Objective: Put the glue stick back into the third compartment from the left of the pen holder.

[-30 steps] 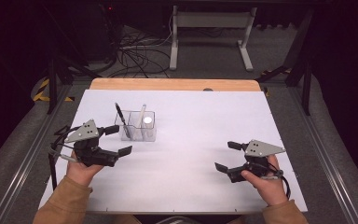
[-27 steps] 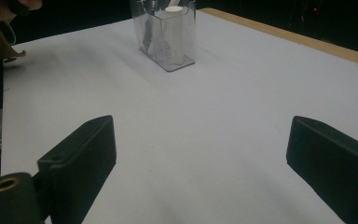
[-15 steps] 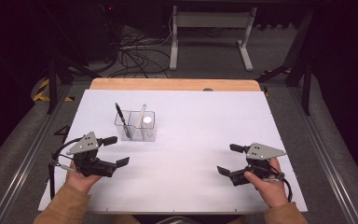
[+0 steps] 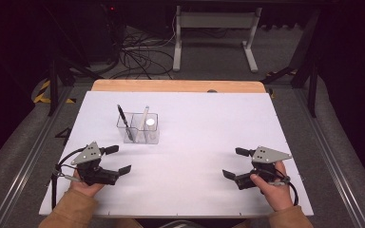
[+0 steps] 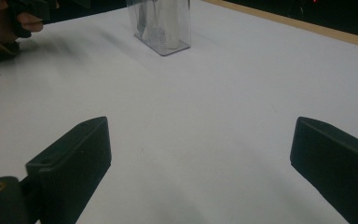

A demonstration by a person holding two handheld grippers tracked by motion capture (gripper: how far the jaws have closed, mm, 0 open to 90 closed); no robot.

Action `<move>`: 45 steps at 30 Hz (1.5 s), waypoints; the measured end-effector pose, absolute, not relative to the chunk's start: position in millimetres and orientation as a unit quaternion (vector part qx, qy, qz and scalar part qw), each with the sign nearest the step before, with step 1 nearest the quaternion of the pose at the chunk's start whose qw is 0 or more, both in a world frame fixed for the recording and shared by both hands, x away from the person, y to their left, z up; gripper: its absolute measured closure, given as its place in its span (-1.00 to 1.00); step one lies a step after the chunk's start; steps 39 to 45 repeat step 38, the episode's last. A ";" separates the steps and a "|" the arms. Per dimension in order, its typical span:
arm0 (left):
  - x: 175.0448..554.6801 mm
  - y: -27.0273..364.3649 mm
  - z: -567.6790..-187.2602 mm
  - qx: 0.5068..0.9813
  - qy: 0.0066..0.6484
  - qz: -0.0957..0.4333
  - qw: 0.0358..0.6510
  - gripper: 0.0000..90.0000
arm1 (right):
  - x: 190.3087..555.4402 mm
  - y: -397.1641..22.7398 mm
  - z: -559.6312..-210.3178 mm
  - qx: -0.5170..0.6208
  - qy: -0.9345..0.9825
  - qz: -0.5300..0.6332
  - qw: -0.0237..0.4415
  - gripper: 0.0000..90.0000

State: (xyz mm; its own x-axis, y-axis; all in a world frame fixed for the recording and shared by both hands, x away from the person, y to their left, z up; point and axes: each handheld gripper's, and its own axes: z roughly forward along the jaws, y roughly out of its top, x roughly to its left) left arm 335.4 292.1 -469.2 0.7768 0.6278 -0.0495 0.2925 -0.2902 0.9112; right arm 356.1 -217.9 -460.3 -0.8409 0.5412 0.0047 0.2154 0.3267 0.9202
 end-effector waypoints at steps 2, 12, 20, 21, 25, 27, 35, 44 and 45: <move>333.2 292.1 -473.0 0.784 0.293 0.160 0.523 -0.77 | 356.5 -217.9 -461.4 0.237 0.800 0.529 0.155 -0.88; 326.3 296.2 -480.1 0.777 0.295 0.161 0.532 -0.79 | 357.7 -217.4 -465.1 0.242 0.797 0.532 0.153 -0.87; 328.3 297.5 -479.0 0.775 0.299 0.170 0.530 -0.79 | 360.9 -214.8 -470.6 0.247 0.800 0.527 0.147 -0.87; 328.0 297.6 -478.5 0.775 0.301 0.169 0.530 -0.79 | 361.1 -214.5 -470.9 0.246 0.801 0.526 0.147 -0.87; 327.4 297.7 -476.8 0.776 0.305 0.167 0.527 -0.79 | 361.8 -213.7 -471.7 0.245 0.802 0.525 0.146 -0.87; 326.8 297.1 -476.5 0.774 0.308 0.169 0.527 -0.79 | 361.9 -214.0 -471.8 0.246 0.802 0.524 0.147 -0.88; 326.2 297.3 -475.3 0.771 0.308 0.178 0.528 -0.82 | 361.7 -214.2 -471.4 0.246 0.801 0.526 0.149 -0.87; 326.6 298.2 -475.4 0.768 0.315 0.174 0.530 -0.86 | 362.0 -214.9 -471.1 0.249 0.800 0.525 0.150 -0.87; 326.6 298.2 -475.4 0.768 0.315 0.174 0.530 -0.86 | 362.0 -214.9 -471.1 0.249 0.800 0.525 0.150 -0.87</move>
